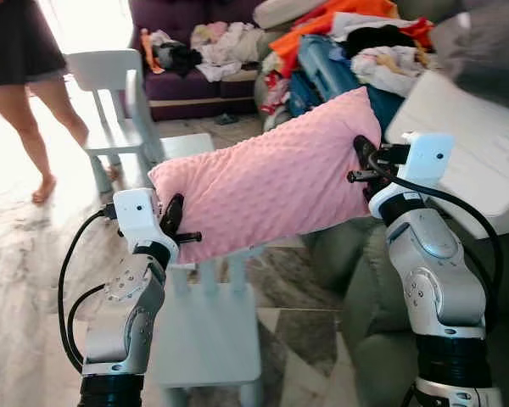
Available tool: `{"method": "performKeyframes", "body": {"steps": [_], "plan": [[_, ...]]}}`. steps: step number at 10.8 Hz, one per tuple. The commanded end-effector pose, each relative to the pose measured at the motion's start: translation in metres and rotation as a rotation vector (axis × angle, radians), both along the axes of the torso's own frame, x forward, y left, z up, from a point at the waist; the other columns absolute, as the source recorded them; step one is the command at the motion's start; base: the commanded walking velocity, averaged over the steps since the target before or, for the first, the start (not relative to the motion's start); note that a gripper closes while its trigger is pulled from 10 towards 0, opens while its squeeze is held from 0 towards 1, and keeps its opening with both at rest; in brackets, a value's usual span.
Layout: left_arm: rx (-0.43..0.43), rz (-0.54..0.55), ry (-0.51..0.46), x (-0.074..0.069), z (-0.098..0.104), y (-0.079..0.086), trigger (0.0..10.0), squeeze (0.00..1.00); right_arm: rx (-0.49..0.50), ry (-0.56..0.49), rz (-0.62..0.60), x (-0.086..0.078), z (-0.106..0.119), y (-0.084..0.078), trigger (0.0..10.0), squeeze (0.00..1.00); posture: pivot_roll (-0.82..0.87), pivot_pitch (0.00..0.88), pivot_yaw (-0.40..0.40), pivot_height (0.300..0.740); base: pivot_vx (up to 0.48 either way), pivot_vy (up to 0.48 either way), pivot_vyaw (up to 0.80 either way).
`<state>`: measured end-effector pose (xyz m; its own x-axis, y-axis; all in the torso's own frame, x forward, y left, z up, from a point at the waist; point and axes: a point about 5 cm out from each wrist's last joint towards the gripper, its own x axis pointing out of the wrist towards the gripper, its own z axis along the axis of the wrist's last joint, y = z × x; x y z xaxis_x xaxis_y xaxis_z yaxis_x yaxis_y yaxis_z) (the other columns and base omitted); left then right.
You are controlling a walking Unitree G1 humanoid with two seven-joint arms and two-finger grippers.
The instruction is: Move the pillow to the sofa
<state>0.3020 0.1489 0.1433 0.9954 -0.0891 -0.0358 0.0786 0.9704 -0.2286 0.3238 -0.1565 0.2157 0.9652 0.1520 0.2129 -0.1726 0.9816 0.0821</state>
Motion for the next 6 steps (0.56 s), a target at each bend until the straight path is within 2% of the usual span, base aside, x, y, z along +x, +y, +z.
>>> {"method": "performKeyframes", "body": {"steps": [1,5,6], "plan": [[0.002,-0.008,-0.021,-0.0010,0.0056,-0.0010,10.0,0.00,0.007,-0.019,-0.007,0.0012,0.0070,-0.0004,10.0,0.00,-0.09,0.031,0.014,0.740,0.000,0.424,0.00],[0.002,-0.013,0.000,-0.0011,0.0027,-0.0015,10.0,0.00,0.006,-0.016,-0.015,0.0020,0.0067,-0.0016,10.0,0.00,-0.09,0.034,0.014,0.740,0.000,0.424,0.00],[0.004,-0.016,0.000,-0.0011,0.0025,-0.0021,10.0,0.00,0.004,-0.016,-0.015,0.0021,0.0067,-0.0019,10.0,0.00,-0.09,0.034,0.014,0.740,-0.240,0.420,0.00]]}}
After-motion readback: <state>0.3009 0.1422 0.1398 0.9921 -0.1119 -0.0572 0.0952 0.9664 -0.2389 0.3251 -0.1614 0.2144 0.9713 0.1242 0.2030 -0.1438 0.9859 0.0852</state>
